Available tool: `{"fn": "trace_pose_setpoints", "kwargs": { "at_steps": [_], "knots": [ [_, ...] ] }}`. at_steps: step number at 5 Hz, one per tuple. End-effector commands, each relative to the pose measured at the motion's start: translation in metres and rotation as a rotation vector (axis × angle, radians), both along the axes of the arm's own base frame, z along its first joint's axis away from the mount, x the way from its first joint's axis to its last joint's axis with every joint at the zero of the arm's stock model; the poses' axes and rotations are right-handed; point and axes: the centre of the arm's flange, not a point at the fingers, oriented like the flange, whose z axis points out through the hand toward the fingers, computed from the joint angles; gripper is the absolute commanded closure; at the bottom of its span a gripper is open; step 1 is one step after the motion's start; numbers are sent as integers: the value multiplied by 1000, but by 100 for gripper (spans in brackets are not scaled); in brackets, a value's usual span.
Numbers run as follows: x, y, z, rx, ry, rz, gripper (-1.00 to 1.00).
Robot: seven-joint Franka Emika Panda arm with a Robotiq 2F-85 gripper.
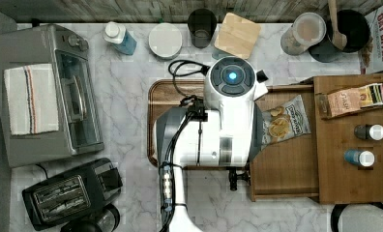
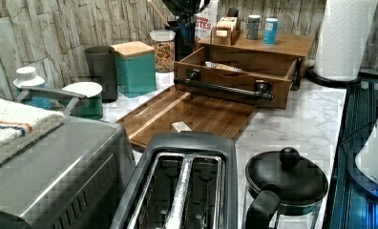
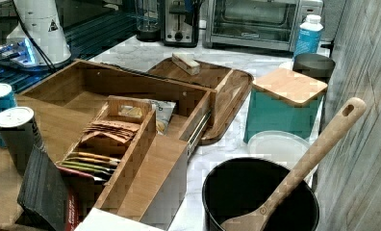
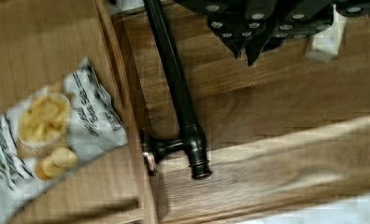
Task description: Close the drawer.
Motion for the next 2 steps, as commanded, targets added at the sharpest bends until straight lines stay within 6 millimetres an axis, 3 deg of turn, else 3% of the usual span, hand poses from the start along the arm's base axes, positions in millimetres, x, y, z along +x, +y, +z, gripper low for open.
{"fn": "trace_pose_setpoints", "kwargs": {
  "at_steps": [1,2],
  "knots": [
    [-22,66,-38,-37,-126,360,100],
    [-16,59,-62,-33,-72,377,100]
  ]
}}
